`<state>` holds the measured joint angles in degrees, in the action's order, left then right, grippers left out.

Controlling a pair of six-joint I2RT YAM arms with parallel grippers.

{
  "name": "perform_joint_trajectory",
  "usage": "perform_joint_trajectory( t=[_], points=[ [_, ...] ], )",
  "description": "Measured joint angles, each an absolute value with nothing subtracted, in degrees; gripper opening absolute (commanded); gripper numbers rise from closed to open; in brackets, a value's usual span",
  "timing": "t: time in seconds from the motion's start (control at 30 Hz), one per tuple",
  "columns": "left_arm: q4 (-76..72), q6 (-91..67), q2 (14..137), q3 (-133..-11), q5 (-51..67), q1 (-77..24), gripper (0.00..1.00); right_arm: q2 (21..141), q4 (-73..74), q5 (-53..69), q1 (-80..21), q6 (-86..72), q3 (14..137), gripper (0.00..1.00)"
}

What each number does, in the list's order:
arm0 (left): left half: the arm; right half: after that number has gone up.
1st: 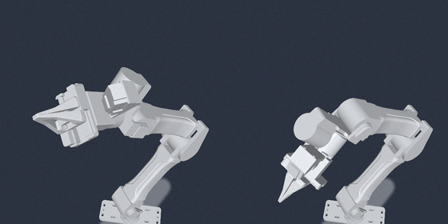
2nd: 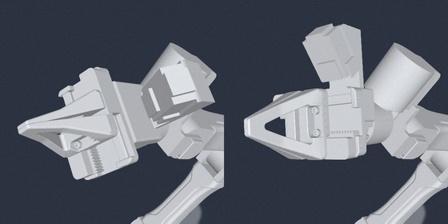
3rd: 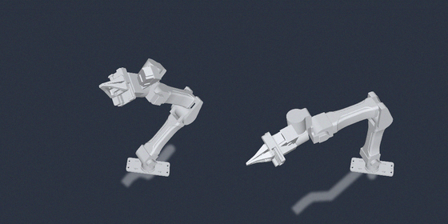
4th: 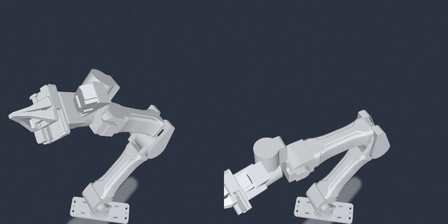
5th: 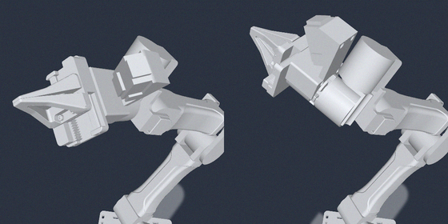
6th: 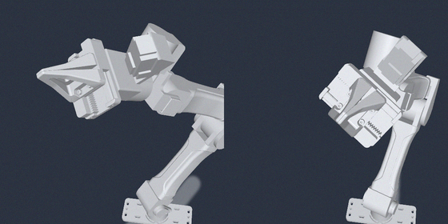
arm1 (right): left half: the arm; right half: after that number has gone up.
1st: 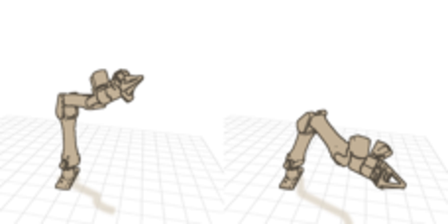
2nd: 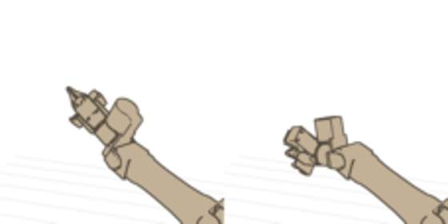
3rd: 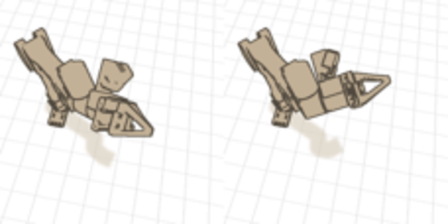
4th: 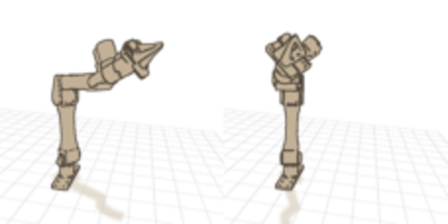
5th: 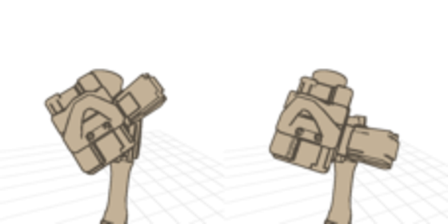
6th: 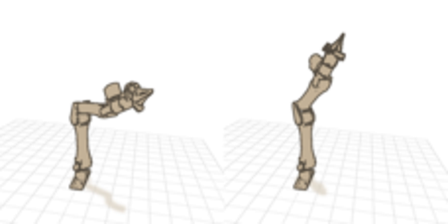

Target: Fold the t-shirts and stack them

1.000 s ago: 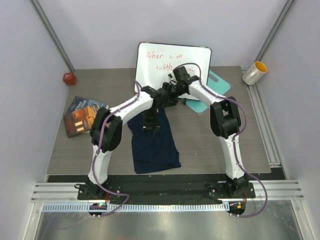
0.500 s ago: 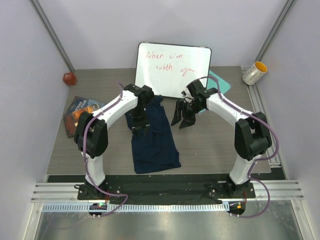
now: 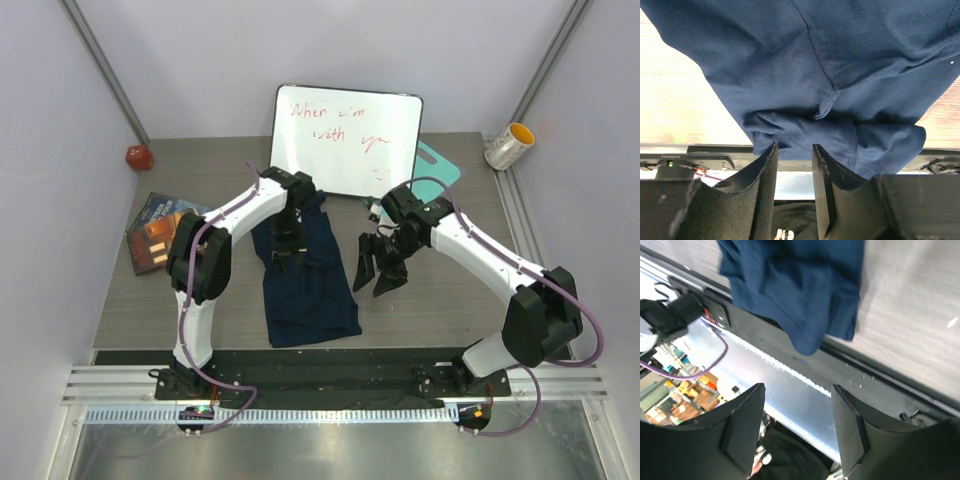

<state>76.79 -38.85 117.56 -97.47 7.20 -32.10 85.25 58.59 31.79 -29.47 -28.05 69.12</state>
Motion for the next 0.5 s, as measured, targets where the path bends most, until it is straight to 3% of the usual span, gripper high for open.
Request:
perform_joint_trajectory(
  t=[0.5],
  points=[
    [72.16, -40.53, 109.06, -88.44, 7.57, -26.13, 0.34, 87.09, 50.24, 33.95, -34.44, -31.64, 59.20, 0.62]
  ],
)
